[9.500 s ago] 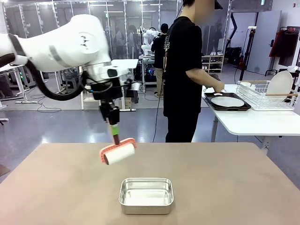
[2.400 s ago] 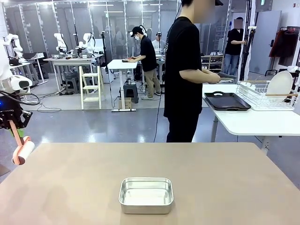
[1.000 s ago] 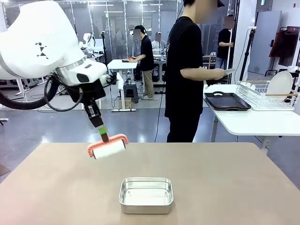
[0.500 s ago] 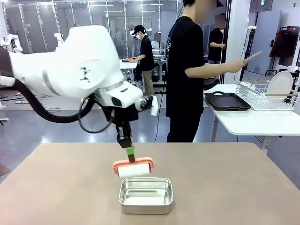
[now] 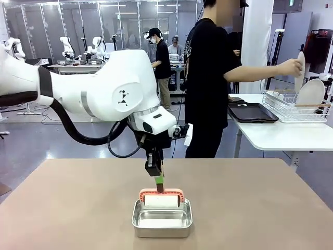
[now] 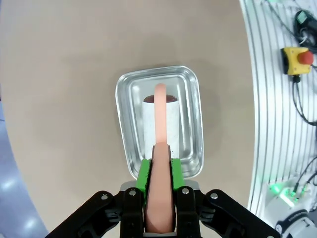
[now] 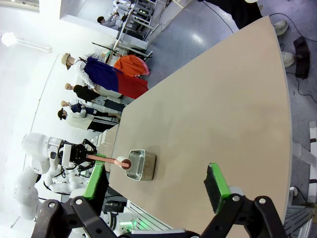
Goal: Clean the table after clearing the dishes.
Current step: Place the Lint Roller back on top of the Airtight Container.
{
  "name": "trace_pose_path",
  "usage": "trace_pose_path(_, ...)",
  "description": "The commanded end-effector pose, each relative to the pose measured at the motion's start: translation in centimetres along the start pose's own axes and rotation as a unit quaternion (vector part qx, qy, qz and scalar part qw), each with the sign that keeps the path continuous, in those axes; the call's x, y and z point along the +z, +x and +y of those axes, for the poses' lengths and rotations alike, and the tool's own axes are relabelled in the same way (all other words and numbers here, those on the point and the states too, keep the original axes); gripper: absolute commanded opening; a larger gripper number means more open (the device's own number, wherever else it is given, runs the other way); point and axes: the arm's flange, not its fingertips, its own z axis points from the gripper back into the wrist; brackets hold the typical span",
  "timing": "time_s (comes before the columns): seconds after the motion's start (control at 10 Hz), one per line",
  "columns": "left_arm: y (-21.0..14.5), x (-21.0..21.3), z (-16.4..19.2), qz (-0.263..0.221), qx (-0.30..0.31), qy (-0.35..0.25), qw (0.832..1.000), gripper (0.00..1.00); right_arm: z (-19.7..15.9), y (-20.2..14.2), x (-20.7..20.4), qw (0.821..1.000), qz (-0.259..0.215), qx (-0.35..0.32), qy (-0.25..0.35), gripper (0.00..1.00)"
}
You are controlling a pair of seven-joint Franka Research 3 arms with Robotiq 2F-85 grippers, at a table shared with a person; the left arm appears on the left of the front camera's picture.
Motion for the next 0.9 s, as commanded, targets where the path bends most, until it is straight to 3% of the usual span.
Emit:
trace_pose_path(0.0, 0.2, -1.1, 1.3, 0.008, -0.018, -0.011, 1.0, 0.21, 0.3, 0.0, 0.1, 1.0, -0.001, 0.001, -0.001, 1.0)
trace_pose_path(0.2, 0.3, -3.0, 2.2, 0.035, 0.004, 0.012, 0.999, 0.21, 0.3, 0.0, 0.1, 1.0, -0.001, 0.001, -0.001, 1.0)
trace_pose_path(0.8, 0.5, -6.8, 4.9, 0.052, 0.035, 0.015, 0.998, 0.21, 0.3, 0.0, 0.1, 1.0, -0.001, 0.001, -0.001, 1.0)
